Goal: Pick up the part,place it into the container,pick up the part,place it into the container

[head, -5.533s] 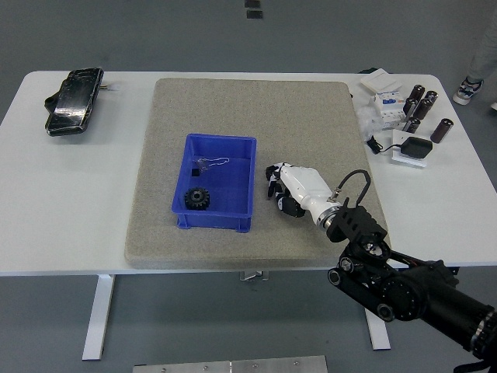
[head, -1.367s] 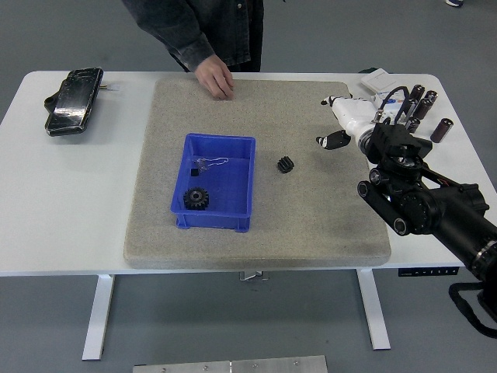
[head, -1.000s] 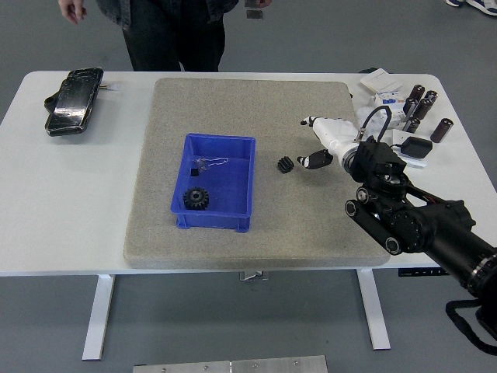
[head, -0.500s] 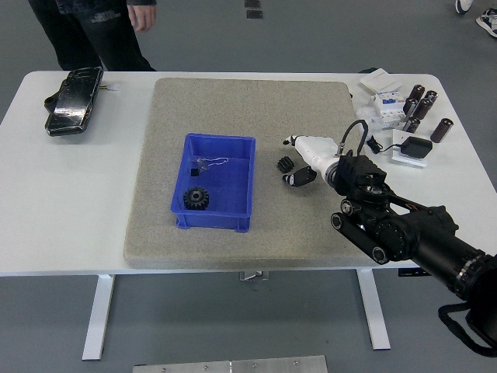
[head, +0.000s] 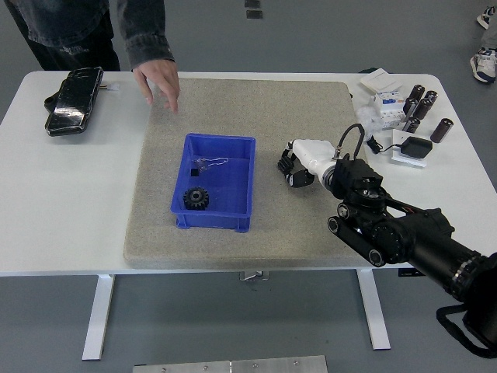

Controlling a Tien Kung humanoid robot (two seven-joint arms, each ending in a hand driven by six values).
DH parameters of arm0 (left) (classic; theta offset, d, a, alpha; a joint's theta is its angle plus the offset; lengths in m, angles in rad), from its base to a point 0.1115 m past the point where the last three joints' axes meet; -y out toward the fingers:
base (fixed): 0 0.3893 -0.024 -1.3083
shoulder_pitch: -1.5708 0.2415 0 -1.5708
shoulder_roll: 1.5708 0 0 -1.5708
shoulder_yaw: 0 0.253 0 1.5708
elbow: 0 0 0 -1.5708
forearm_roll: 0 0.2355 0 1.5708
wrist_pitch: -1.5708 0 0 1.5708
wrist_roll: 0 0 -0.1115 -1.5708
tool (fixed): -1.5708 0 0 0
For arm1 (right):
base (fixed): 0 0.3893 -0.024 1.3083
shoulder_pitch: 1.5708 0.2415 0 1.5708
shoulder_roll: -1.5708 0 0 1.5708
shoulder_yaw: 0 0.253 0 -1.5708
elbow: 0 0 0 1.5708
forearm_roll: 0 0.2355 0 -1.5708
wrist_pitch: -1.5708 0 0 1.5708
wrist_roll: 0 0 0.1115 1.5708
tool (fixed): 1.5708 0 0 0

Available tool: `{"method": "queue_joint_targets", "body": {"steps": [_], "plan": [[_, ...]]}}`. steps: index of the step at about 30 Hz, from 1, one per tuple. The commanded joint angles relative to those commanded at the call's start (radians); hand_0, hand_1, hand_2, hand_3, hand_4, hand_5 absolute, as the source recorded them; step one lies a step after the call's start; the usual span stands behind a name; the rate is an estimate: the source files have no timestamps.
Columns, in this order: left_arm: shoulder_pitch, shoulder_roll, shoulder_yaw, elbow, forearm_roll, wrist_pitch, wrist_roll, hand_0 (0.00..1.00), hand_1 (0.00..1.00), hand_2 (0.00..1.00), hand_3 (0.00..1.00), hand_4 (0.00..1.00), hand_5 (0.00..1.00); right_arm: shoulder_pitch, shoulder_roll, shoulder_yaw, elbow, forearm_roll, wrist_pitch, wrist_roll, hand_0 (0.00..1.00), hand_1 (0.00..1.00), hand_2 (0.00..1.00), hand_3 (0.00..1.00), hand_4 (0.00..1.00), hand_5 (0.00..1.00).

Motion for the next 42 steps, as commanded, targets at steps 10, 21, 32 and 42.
{"method": "queue_joint_targets", "body": {"steps": [10, 21, 32, 42], "plan": [[0.0, 0.0, -0.001, 0.0, -0.002, 0.001, -0.004, 0.64, 0.617, 0.584, 0.596, 0.643, 0.27, 0.0, -0.003, -0.007, -0.001, 0.003, -0.023, 0.007, 0.678, 0.471, 0.467, 0.455, 0.441, 0.002], [0.002, -0.002, 0.0, 0.0, -0.007, 0.003, -0.004, 0.64, 0.617, 0.585, 0.596, 0.642, 0.278, -0.006, -0.023, 0.12, 0.105, -0.088, -0.031, -0.014, 0.679, 0.472, 0.45, 0.428, 0.408, 0.002], [0.006, -0.005, 0.0, 0.0, -0.008, 0.003, -0.003, 0.64, 0.617, 0.585, 0.595, 0.642, 0.29, -0.082, 0.011, 0.122, 0.331, -0.156, -0.072, -0.041, 0.688, 0.493, 0.474, 0.439, 0.422, 0.002], [0.006, -0.005, -0.001, 0.0, -0.007, 0.003, -0.001, 0.64, 0.617, 0.585, 0.595, 0.641, 0.292, -0.099, 0.043, 0.022, 0.371, -0.16, -0.072, -0.039, 0.953, 0.895, 0.878, 0.791, 0.538, 0.18]]}}
